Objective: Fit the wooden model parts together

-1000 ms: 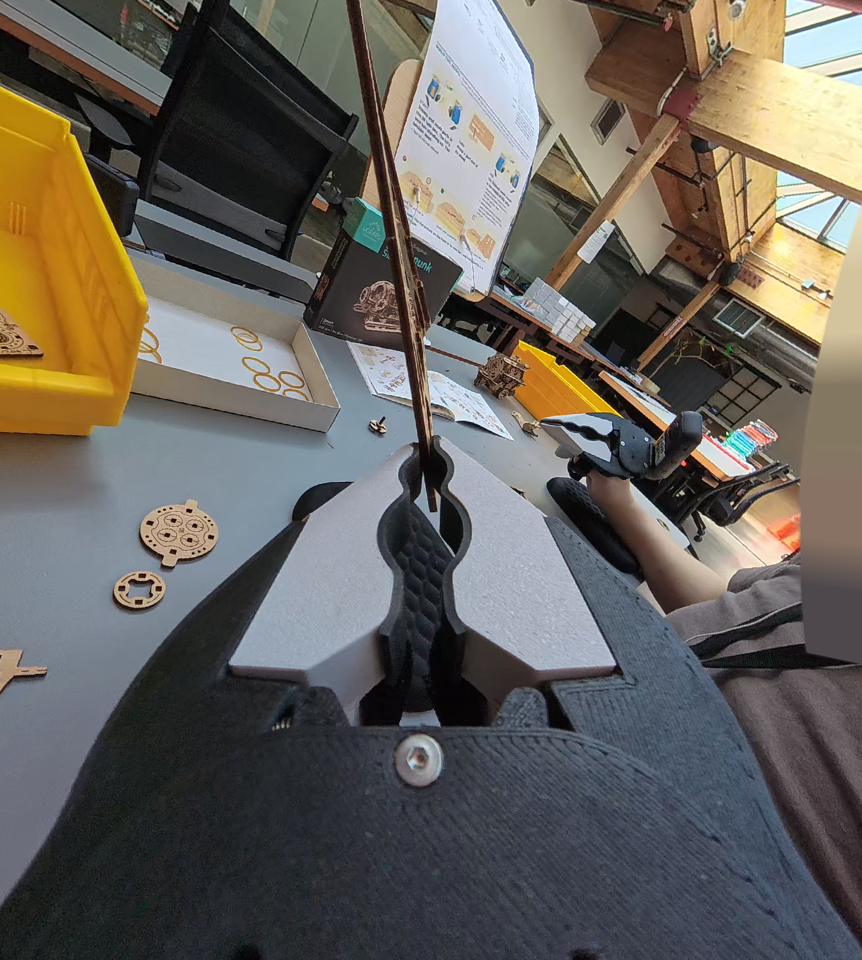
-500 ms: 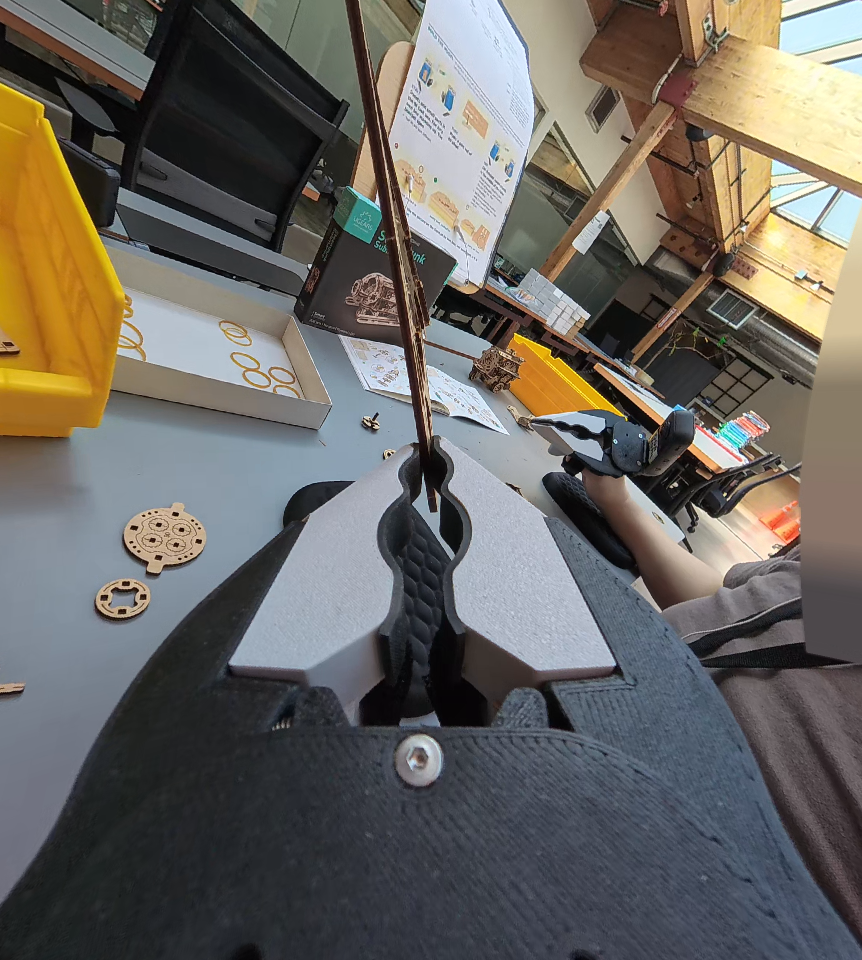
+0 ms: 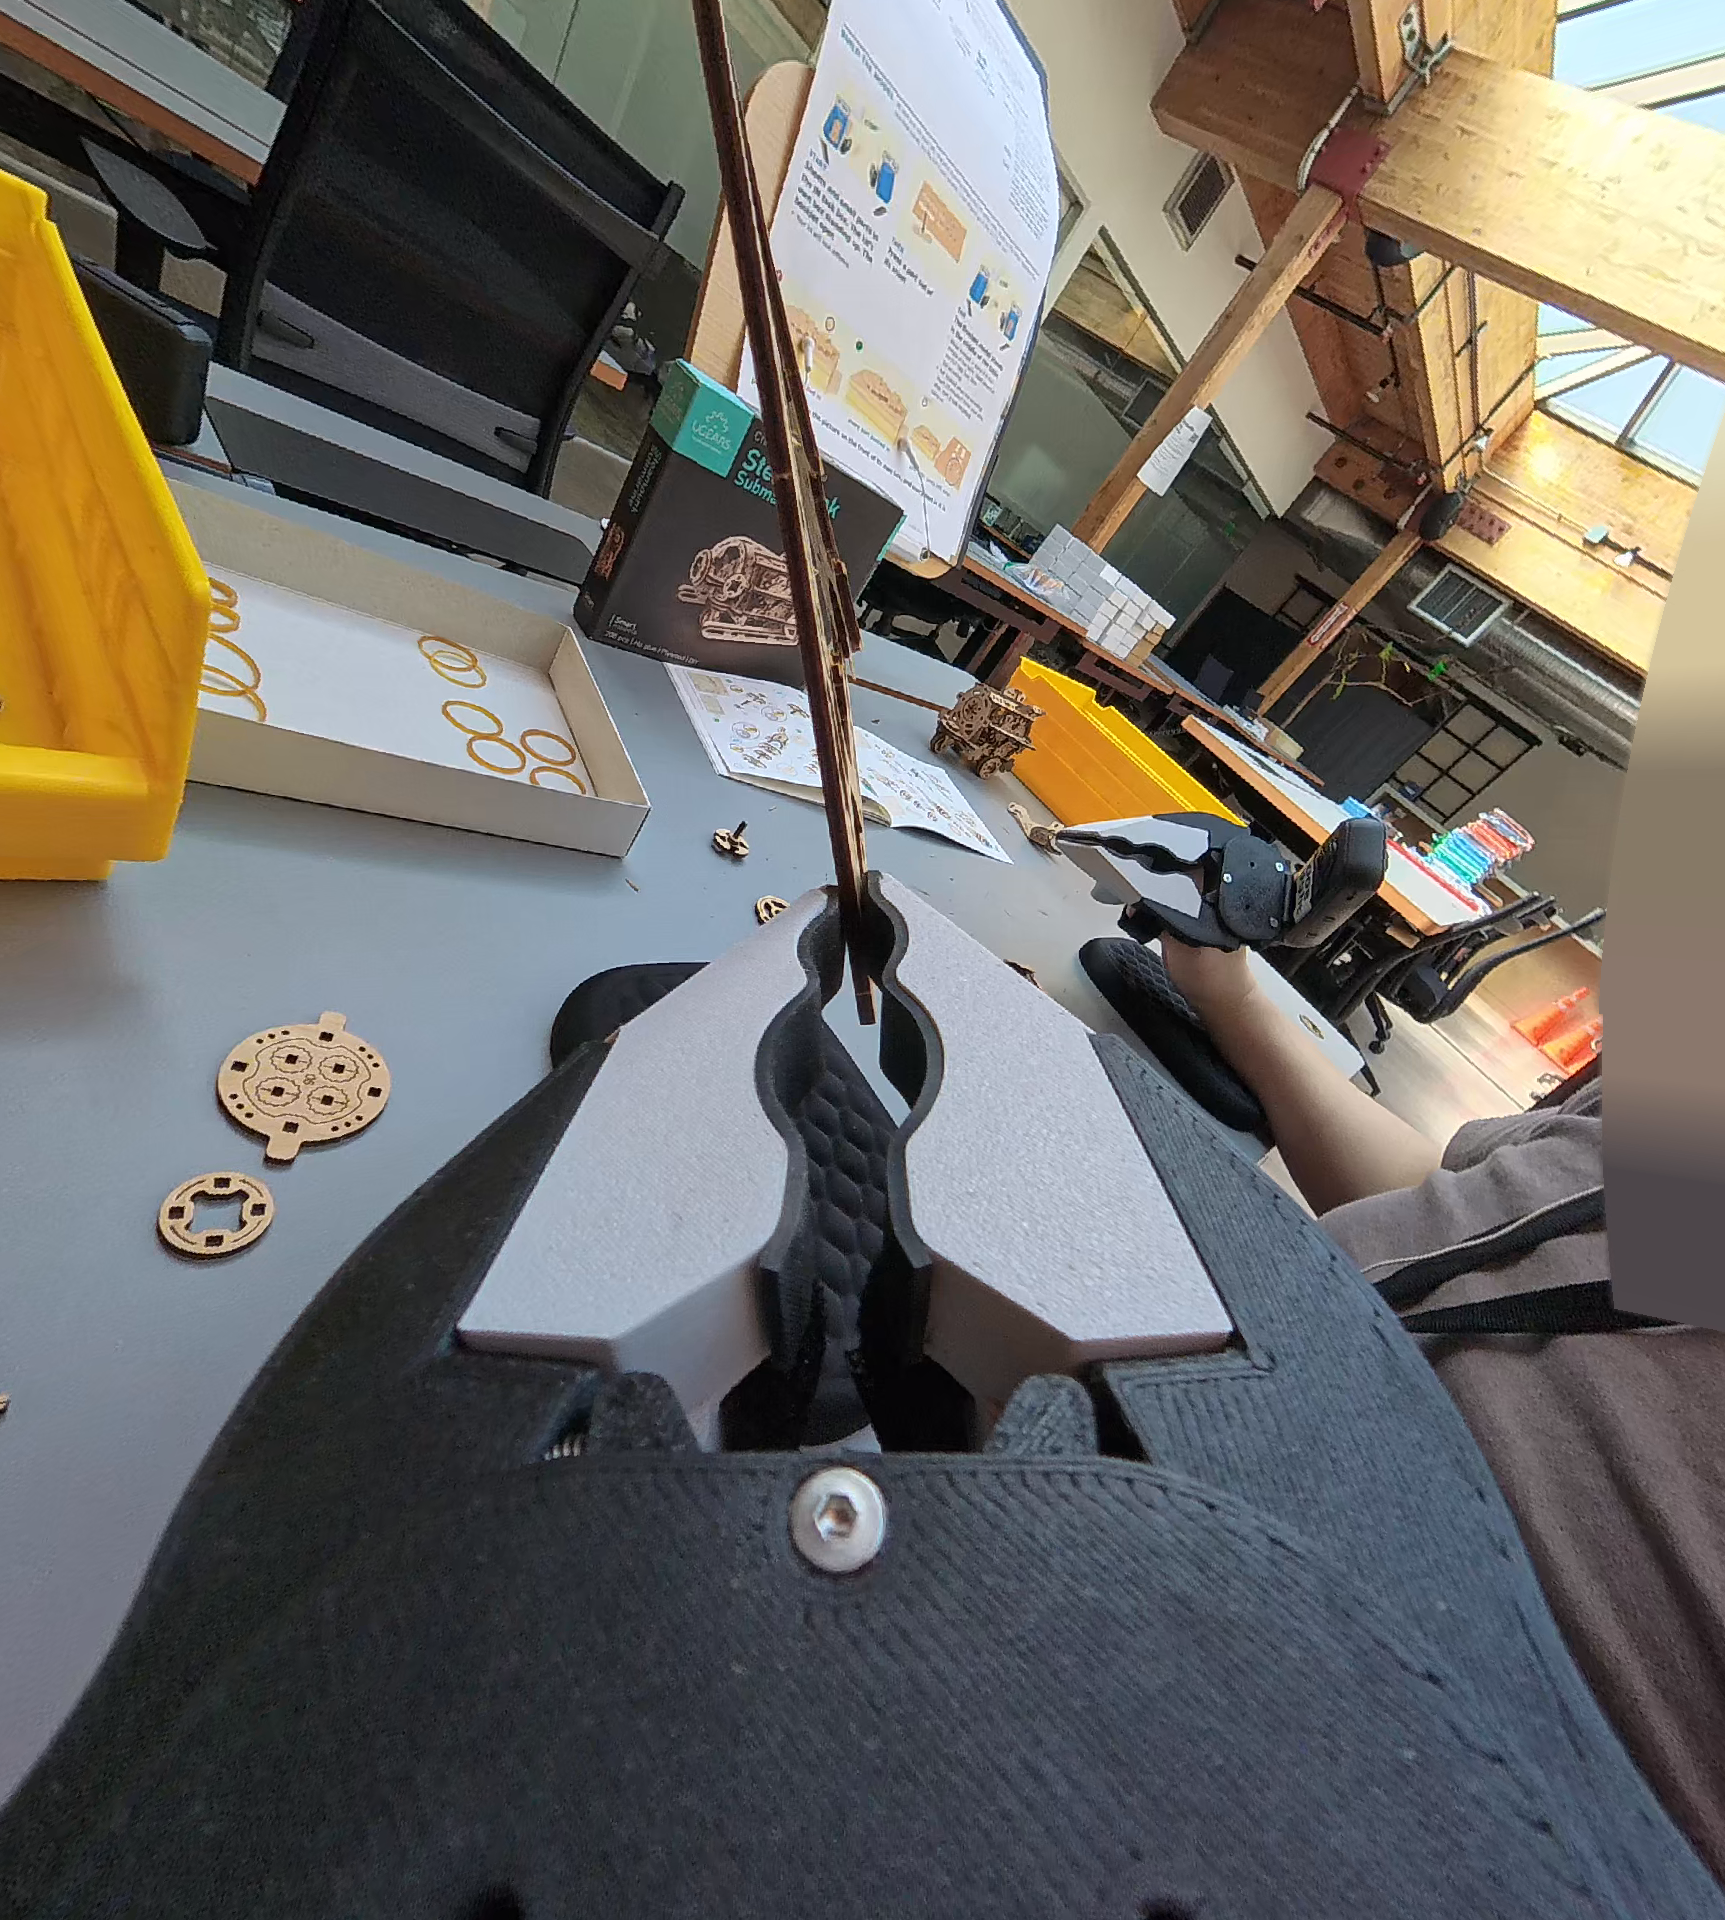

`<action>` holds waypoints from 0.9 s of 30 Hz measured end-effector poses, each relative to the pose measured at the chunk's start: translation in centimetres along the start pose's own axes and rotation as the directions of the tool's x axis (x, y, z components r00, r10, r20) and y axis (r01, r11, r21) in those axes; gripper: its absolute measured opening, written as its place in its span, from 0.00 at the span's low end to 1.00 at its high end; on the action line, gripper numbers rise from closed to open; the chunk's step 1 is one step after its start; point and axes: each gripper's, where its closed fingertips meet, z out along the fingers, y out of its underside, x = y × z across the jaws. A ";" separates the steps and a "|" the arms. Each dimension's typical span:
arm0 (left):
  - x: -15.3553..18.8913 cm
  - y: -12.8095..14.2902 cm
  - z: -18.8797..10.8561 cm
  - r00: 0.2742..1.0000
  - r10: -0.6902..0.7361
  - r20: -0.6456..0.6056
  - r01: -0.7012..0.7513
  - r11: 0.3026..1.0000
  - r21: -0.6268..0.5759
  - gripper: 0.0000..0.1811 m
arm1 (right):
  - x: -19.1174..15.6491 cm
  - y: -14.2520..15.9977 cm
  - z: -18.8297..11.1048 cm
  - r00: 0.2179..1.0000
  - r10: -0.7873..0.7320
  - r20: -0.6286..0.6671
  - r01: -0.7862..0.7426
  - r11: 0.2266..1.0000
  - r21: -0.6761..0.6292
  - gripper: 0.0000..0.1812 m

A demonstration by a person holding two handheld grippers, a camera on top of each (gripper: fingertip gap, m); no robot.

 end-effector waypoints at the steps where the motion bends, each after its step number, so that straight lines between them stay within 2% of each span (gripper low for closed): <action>1: 0.0 0.0 0.0 1.000 0.000 -0.001 0.000 1.000 -0.002 0.00 | 0.0 0.0 0.0 1.000 -0.003 -0.002 0.003 1.000 -0.001 0.00; 27: 0.5 0.5 -0.1 1.000 -0.003 -0.005 0.003 1.000 -0.005 0.00 | 0.3 0.0 -0.3 0.999 -0.026 -0.023 0.026 1.000 -0.008 0.00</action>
